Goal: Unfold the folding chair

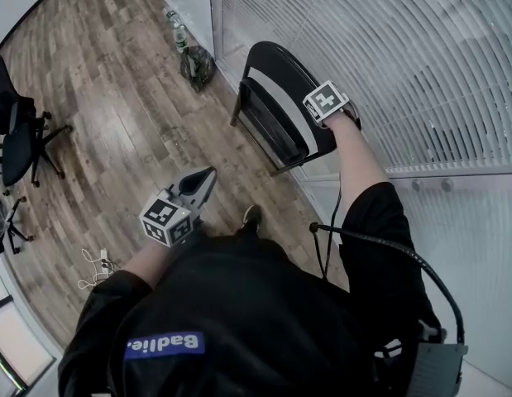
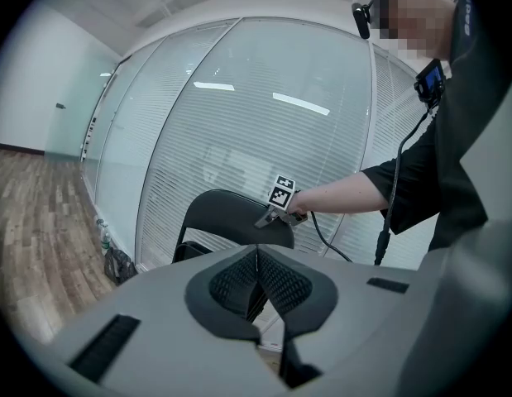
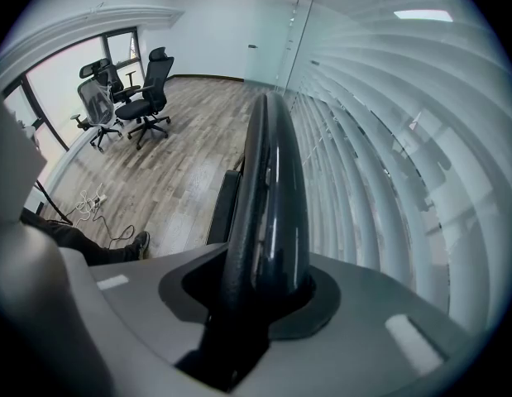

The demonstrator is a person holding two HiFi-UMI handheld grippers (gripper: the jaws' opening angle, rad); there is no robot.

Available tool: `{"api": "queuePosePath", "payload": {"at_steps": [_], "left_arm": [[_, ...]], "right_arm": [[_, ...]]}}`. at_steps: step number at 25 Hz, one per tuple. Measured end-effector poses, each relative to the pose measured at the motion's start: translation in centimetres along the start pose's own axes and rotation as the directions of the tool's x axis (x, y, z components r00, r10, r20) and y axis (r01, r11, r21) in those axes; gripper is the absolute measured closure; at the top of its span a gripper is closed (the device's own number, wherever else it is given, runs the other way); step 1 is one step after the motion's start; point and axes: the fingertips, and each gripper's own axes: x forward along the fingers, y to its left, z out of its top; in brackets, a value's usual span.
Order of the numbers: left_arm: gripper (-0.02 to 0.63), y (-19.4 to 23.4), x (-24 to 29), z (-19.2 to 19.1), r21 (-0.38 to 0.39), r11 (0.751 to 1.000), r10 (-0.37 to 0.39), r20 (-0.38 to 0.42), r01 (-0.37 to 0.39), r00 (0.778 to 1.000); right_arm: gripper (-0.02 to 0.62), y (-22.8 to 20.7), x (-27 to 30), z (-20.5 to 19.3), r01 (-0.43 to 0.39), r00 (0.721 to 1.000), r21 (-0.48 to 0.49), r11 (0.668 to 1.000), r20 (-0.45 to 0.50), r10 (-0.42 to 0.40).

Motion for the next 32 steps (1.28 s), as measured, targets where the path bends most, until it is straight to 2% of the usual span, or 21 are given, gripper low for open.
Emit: {"api": "queuePosePath", "payload": {"at_steps": [7,13,19,29,32], "left_arm": [[0.6,0.8,1.4,-0.6,-0.006,1.0,0.003,-0.019,-0.004,1.0],[0.6,0.5,2.2,-0.1,-0.059,0.998,-0.038,-0.012,0.037,0.999],[0.598,0.2,4.1,-0.2,-0.12,0.99,-0.077,-0.008,0.076,0.997],[0.597,0.2,5.7,-0.9,-0.171,0.981,-0.097,-0.043,0.088,0.994],[0.579,0.2,6.0,-0.7,-0.183,0.979,-0.103,-0.058,0.091,0.993]], "right_arm": [[0.474,-0.2,0.3,0.1,0.001,1.0,-0.003,1.0,0.002,-0.001],[0.474,0.4,0.3,0.3,-0.024,1.0,0.005,1.0,0.002,0.024],[0.474,-0.3,0.8,0.0,0.001,1.0,-0.011,1.0,0.006,-0.001],[0.474,0.0,0.6,-0.1,0.005,1.0,-0.023,1.0,0.011,-0.005],[0.474,0.0,0.3,0.2,0.006,1.0,-0.025,1.0,0.011,-0.006]]}}
